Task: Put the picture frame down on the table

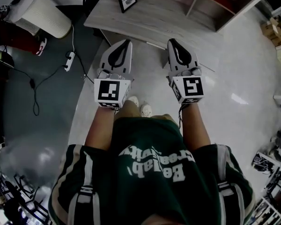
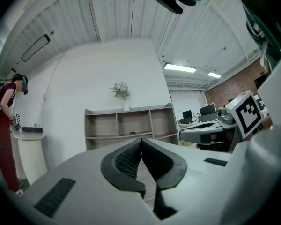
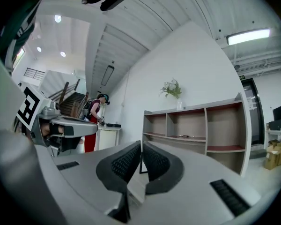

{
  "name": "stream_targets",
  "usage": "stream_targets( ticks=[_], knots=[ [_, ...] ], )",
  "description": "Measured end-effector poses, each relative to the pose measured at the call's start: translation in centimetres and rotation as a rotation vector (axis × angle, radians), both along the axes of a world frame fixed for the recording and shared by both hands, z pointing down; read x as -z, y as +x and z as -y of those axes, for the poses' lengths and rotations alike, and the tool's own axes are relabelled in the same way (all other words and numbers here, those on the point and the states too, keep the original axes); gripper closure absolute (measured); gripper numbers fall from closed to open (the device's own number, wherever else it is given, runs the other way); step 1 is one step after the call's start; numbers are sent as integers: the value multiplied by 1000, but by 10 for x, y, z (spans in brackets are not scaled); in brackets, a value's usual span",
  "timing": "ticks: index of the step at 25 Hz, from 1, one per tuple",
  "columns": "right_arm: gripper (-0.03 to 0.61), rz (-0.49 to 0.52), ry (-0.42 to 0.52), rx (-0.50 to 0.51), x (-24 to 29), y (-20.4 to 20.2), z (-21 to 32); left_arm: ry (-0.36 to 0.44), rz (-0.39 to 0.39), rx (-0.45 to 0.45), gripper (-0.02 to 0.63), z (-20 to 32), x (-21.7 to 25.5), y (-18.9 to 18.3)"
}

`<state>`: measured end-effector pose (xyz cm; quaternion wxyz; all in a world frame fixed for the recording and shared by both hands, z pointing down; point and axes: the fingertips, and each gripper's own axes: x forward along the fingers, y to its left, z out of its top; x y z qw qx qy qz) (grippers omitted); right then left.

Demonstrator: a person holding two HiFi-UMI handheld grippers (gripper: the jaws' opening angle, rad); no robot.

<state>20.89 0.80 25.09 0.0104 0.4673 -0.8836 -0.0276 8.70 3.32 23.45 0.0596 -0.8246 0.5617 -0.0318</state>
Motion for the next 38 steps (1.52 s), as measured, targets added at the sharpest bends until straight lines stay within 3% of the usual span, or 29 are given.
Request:
stream_targets(
  ticks=[16, 38],
  knots=[
    [538, -76, 22, 40, 9, -3, -30, 12, 13, 5, 595, -19, 3, -2],
    [538, -68, 21, -1, 9, 10, -36, 3, 56, 4, 595, -26, -2, 5]
  ],
)
